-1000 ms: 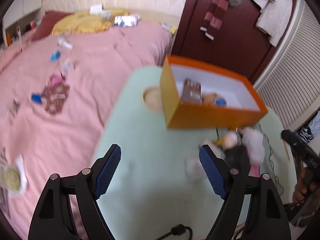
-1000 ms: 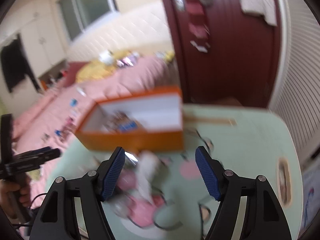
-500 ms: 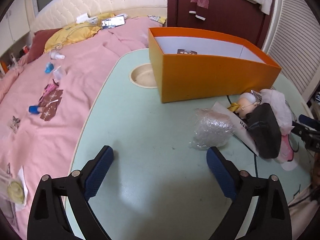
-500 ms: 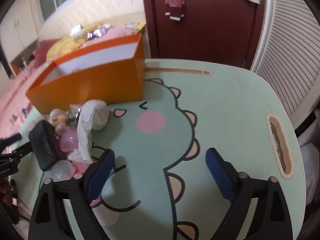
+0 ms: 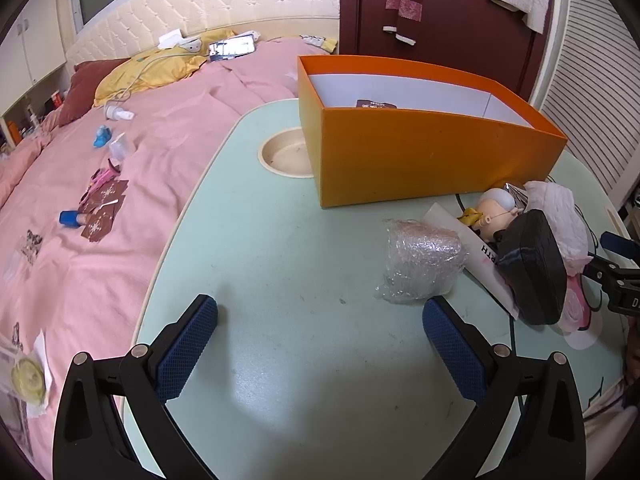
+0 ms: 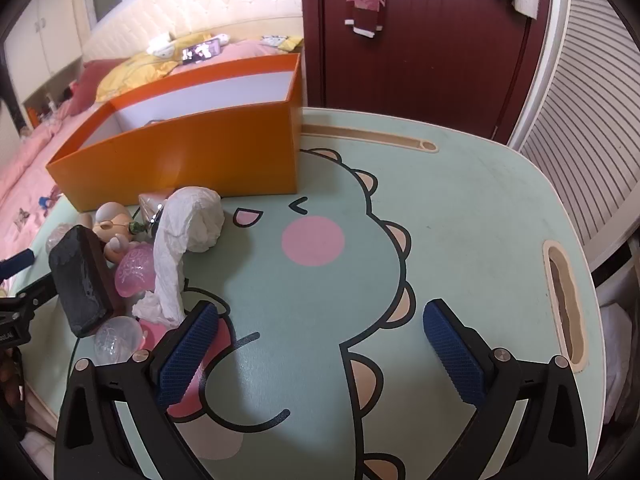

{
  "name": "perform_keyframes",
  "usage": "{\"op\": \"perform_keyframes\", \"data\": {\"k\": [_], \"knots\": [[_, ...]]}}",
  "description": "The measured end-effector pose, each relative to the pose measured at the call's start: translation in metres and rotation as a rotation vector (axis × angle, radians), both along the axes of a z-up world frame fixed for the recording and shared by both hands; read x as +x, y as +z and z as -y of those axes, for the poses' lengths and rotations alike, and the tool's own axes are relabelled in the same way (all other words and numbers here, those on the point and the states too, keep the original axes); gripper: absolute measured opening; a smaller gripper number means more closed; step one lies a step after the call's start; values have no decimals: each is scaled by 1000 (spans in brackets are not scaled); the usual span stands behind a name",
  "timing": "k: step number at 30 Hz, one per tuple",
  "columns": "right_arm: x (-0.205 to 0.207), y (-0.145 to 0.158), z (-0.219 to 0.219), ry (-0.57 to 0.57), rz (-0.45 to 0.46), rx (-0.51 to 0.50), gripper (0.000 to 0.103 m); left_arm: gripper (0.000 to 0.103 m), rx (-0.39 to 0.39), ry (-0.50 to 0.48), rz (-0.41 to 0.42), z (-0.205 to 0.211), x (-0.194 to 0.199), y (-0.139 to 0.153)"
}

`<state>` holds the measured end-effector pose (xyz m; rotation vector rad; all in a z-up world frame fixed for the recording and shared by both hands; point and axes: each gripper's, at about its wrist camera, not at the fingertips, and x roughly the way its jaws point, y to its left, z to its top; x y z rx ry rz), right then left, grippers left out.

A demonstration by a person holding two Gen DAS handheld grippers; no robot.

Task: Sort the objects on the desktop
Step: 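Open both tools and withdraw them from the orange box, then grasp the clear plastic heart with the right tool while the left tool grasps the bubble-wrapped ball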

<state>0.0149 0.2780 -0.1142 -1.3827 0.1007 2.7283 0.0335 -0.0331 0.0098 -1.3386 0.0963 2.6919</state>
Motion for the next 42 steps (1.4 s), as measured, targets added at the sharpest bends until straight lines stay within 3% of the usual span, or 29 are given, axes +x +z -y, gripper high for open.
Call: {"op": "perform_keyframes", "data": {"k": [10, 15, 17, 19, 21, 25, 27, 29, 31, 36, 42], "knots": [[15, -7, 7, 18, 1, -2, 103, 102, -5, 38, 15, 1, -4, 2], [24, -6, 6, 27, -9, -24, 103, 102, 31, 56, -54, 7, 7, 20], [28, -4, 2, 30, -28, -55, 98, 102, 62, 52, -84, 9, 10, 31], [33, 2, -3, 30, -60, -83, 70, 102, 100, 44, -106, 11, 11, 41], [37, 10, -3, 69, -85, -97, 58, 102, 116, 35, -101, 9, 4, 43], [45, 28, 16, 254, -132, -175, 57, 101, 133, 22, -81, 3, -12, 42], [48, 34, 35, 379, -135, -191, 57, 94, 145, 19, -64, 1, -19, 39], [47, 32, 54, 481, -118, -169, 54, 87, 161, 23, -28, -1, -28, 33], [42, 25, 69, 549, -85, -140, 42, 79, 180, 22, 0, -2, -32, 27], [26, 1, 90, 584, -35, -45, 39, 78, 183, 17, 3, -7, -28, 23], [22, -5, 86, 574, -44, -29, 37, 73, 174, 3, -3, -6, -20, 26]]}}
